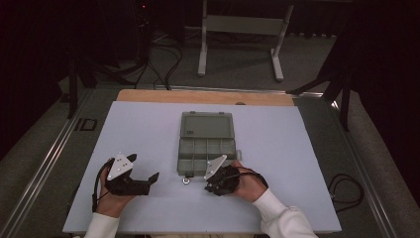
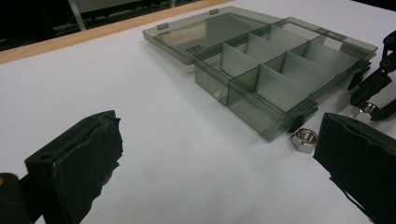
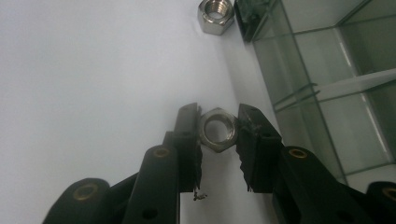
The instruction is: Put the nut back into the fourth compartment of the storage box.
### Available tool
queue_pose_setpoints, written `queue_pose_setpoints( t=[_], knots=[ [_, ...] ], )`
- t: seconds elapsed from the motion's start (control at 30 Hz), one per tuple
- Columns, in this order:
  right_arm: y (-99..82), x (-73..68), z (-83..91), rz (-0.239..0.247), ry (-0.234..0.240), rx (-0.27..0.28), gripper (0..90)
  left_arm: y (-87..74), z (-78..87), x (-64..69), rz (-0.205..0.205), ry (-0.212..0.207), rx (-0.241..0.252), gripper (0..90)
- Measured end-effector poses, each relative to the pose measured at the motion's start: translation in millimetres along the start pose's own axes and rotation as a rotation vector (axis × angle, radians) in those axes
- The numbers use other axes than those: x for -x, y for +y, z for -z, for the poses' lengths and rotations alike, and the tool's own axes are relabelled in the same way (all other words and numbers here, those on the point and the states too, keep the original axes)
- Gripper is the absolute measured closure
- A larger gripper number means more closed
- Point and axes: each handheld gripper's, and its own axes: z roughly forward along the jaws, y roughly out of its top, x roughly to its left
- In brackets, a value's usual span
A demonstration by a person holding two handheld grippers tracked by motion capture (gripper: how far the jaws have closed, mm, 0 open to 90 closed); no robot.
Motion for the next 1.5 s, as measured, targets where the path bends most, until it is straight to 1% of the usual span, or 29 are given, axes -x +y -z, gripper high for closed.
queue_pose_setpoints(
  t=[0.03,0.2,0.33,0.5,0.53,0.6,0.7,0.73,0.83,0.93,0.97,1.0,1.23,1.27,1.37,1.5],
  knots=[
    [0.2,0.1,1.7,-0.01,0.0,0.004,70.4,0.0,0.0,0.0,0.0,-0.001,0.0,1.4],
    [-0.2,0.9,3.9,-0.021,-0.001,0.003,70.4,0.0,-0.1,0.2,0.0,-0.001,0.0,1.4],
    [-0.5,2.3,7.9,-0.039,0.002,0.018,70.5,0.0,-0.3,0.3,0.0,-0.002,-0.001,1.4],
    [0.0,4.0,11.9,-0.042,-0.005,0.025,70.5,-0.1,-0.5,0.3,-0.001,-0.003,-0.003,1.4],
    [0.3,5.1,13.6,-0.035,-0.008,0.026,70.4,-0.1,-0.5,0.3,0.0,-0.003,-0.003,1.4],
    [1.5,6.5,17.7,-0.046,-0.016,0.032,70.5,-0.1,-0.4,0.3,0.001,-0.003,-0.001,1.4],
    [2.7,11.3,24.9,-0.051,-0.032,0.037,70.4,-0.1,-0.5,0.4,0.002,-0.003,-0.001,1.4],
    [2.7,11.3,24.9,-0.051,-0.032,0.037,70.4,0.0,-0.5,0.3,0.0,-0.003,-0.002,1.4],
    [3.8,17.9,32.2,-0.071,-0.043,0.046,70.5,-0.1,-0.6,0.3,0.0,-0.003,-0.003,1.4],
    [4.4,23.3,37.2,-0.078,-0.052,0.046,70.5,0.0,-0.4,0.3,0.001,-0.002,0.0,1.4],
    [4.4,23.3,37.2,-0.078,-0.052,0.046,70.5,0.0,-0.4,0.3,0.001,-0.002,0.0,1.4],
    [4.8,26.0,39.9,-0.089,-0.055,0.049,70.5,-0.1,-0.5,0.3,0.001,-0.002,-0.001,1.4],
    [7.0,32.1,45.7,-0.097,-0.068,0.049,70.5,0.0,-0.4,0.3,0.0,-0.003,-0.001,1.4],
    [8.4,36.1,48.7,-0.106,-0.075,0.048,70.5,0.1,-0.2,0.1,0.0,-0.002,0.001,1.4],
    [9.2,38.5,50.2,-0.111,-0.081,0.047,70.5,0.0,-0.2,0.2,0.001,-0.003,0.0,1.4],
    [10.6,47.3,55.3,-0.125,-0.096,0.042,70.5,0.1,-0.2,0.2,0.0,-0.003,0.0,1.4]
  ],
)
